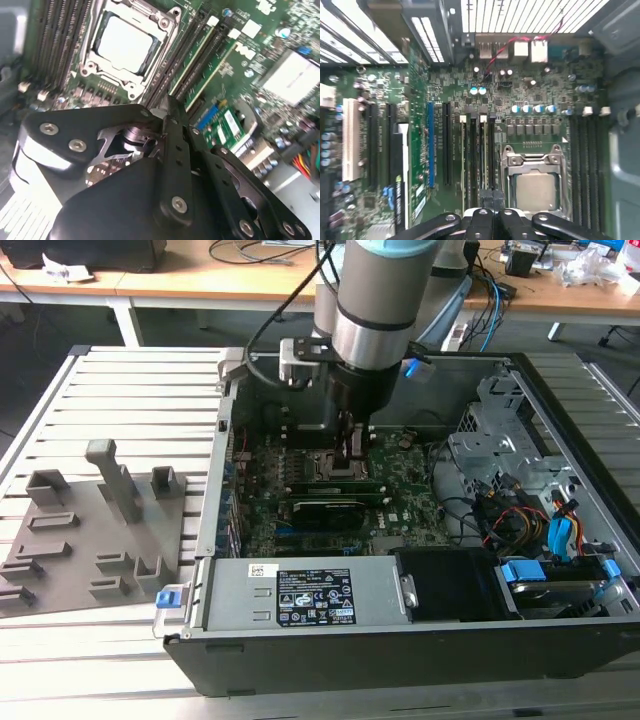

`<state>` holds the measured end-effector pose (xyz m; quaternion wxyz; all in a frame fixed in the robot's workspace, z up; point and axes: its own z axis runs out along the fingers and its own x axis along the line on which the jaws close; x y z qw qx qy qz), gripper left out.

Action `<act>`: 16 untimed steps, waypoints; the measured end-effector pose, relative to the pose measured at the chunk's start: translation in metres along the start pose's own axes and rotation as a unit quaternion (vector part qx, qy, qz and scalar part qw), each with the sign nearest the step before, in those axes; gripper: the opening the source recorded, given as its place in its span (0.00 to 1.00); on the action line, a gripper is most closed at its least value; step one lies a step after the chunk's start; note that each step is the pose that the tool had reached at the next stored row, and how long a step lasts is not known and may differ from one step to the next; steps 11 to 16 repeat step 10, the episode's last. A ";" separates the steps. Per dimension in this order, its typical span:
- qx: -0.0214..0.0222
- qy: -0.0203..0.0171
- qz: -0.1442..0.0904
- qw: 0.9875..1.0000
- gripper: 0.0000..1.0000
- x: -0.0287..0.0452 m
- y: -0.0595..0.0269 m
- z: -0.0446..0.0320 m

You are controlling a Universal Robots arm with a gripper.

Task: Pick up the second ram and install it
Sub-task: 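Press down the second ram until it locks into place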

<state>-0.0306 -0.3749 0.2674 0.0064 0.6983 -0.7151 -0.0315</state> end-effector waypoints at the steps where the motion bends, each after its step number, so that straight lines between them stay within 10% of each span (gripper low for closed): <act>1: 0.000 0.000 0.000 1.000 0.11 -0.0003 0.0003 -0.0062; 5: 0.000 0.000 0.000 1.000 0.11 -0.0013 0.0018 -0.0330; 16: 0.000 0.000 0.000 1.000 0.11 -0.0014 0.0019 -0.0349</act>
